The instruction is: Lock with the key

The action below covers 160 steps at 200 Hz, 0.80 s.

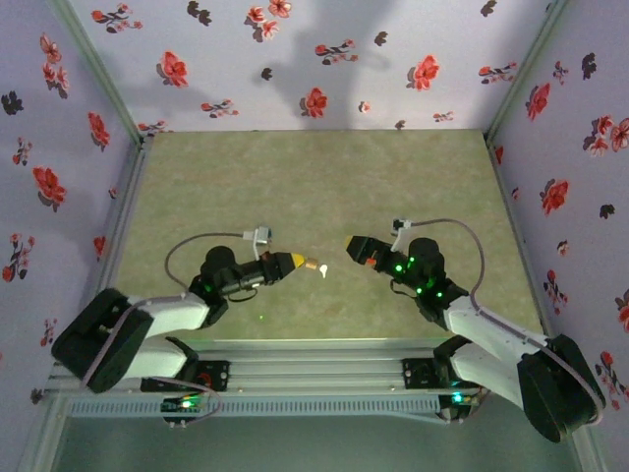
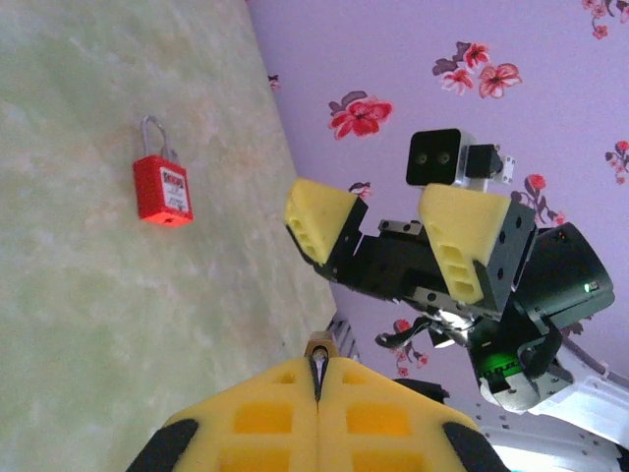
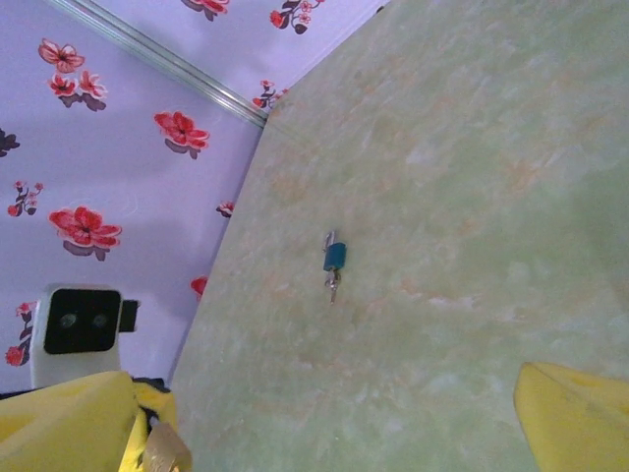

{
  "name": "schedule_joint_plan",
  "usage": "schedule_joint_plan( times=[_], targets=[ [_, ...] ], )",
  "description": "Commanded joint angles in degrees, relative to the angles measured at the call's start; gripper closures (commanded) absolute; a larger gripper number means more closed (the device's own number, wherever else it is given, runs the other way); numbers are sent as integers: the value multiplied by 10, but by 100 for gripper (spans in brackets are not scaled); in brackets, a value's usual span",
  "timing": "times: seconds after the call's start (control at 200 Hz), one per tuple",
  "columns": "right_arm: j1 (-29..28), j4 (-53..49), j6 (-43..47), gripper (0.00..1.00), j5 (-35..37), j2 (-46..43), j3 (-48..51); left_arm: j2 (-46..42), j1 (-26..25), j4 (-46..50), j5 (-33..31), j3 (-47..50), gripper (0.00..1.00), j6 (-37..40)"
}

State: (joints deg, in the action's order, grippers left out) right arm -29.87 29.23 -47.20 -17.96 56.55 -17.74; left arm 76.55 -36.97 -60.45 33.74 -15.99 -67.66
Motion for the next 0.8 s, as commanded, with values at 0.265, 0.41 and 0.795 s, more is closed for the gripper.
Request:
schedule_joint_plan(
  times=[0.265, 0.41, 0.795],
  targets=[
    [4, 37, -9, 9, -8, -7, 5, 91, 5, -114, 41, -79, 100, -23],
    [5, 41, -8, 12, -25, -2, 2, 117, 5, -124, 45, -94, 100, -32],
    [8, 47, -23, 20, -69, 45, -18, 127, 3, -124, 47, -109, 100, -36]
  ],
)
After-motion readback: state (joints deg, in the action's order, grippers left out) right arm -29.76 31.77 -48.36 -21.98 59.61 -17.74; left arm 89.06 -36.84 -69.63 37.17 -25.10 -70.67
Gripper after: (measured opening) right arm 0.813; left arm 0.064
